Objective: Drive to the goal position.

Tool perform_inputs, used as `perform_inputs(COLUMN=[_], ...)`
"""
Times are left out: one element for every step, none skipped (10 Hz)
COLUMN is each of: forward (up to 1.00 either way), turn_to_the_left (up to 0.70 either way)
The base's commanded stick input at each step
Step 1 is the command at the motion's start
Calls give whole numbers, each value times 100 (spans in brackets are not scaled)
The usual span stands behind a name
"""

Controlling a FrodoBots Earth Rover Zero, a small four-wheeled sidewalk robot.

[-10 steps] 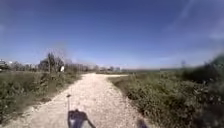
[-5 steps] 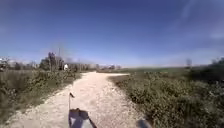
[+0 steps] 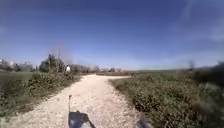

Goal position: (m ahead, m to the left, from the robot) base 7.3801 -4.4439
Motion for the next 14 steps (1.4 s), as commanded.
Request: perform_inputs(forward=[50, 50, 50, 50, 50, 50, 50, 50, 50, 50, 50, 50, 50, 50], turn_to_the_left=[0, 0, 0, 0, 0, 0, 0, 0, 0, 0, 0, 0, 0, 0])
